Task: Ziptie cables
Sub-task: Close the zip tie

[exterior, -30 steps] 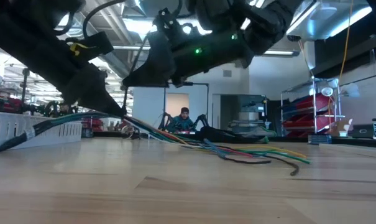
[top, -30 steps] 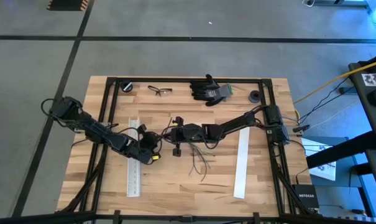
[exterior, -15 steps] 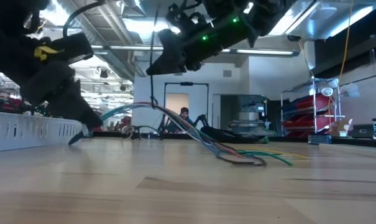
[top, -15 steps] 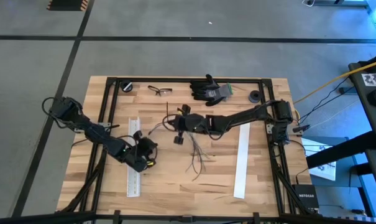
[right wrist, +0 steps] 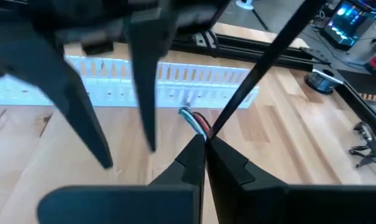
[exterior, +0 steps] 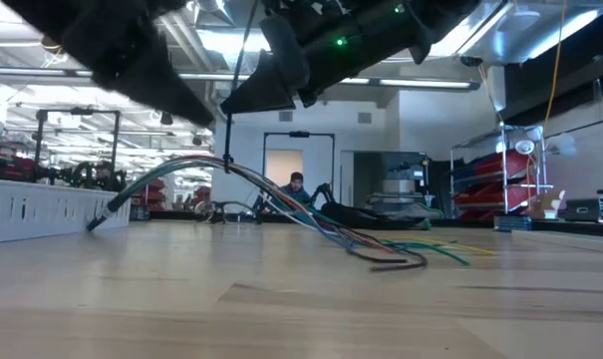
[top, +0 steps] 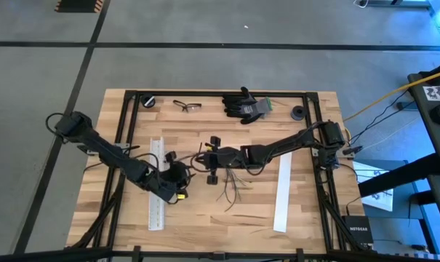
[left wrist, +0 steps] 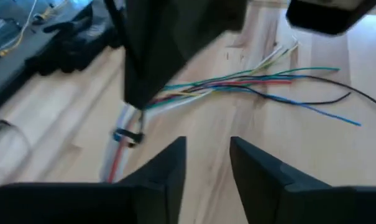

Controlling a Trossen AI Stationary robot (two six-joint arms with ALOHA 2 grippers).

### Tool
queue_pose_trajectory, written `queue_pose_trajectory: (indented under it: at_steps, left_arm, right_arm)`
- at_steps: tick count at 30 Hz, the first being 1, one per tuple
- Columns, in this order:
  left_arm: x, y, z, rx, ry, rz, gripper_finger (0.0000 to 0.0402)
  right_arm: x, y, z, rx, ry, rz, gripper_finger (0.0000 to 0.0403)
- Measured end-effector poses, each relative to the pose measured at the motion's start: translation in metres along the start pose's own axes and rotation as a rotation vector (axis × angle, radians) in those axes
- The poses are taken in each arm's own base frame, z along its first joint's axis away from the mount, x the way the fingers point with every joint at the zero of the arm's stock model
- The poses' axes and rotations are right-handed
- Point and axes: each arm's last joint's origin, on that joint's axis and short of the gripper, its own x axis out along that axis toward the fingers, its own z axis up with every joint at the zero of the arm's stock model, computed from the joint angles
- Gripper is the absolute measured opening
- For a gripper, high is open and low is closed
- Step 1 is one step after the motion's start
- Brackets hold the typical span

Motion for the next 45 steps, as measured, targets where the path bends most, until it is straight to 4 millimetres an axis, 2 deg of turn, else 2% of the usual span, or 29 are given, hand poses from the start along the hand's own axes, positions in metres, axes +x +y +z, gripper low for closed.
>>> queue_pose_trajectory:
  at_steps: [4,8,12,23,26,30,35,38,40,45]
  left_arm:
    - [0.000,0.009,0.003,0.032,0.009,0.041,0.0134]
    - [0.010,0.018,-0.005,0.069,0.079,0.102,0.0136]
    - [0.018,0.017,-0.004,0.077,0.084,0.076,0.0131]
    - [0.022,0.016,0.002,0.154,0.062,0.023,0.0127]
    - [0.023,0.017,0.004,0.194,0.051,0.022,0.0097]
    - [0.025,0.019,0.004,0.253,0.068,0.004,0.0015]
    - [0.025,0.020,0.005,0.342,0.061,0.038,0.0001]
    - [0.024,0.019,0.009,0.342,0.050,0.043,0.0000]
    - [0.023,0.020,0.010,0.335,0.049,0.045,0.0000]
    - [0.023,0.020,0.009,0.310,0.058,0.049,0.0000]
  right_arm:
    - [0.000,0.001,0.000,-0.001,-0.004,0.034,0.0000]
    - [0.000,0.001,0.002,0.000,-0.020,0.049,0.0000]
    - [0.000,0.002,0.004,0.004,-0.044,0.086,0.0000]
    - [0.000,0.003,0.004,0.003,-0.050,0.132,0.0000]
    - [0.000,0.004,0.004,-0.003,-0.052,0.149,0.0000]
    - [0.000,0.004,0.004,-0.009,-0.054,0.155,0.0000]
    - [-0.001,0.004,0.004,0.017,-0.049,0.153,0.0003]
    - [-0.011,0.000,0.009,0.023,0.000,0.136,0.0012]
    - [-0.025,-0.005,0.015,0.011,0.057,0.095,0.0027]
    - [-0.059,-0.019,0.020,-0.027,0.237,-0.047,0.0087]
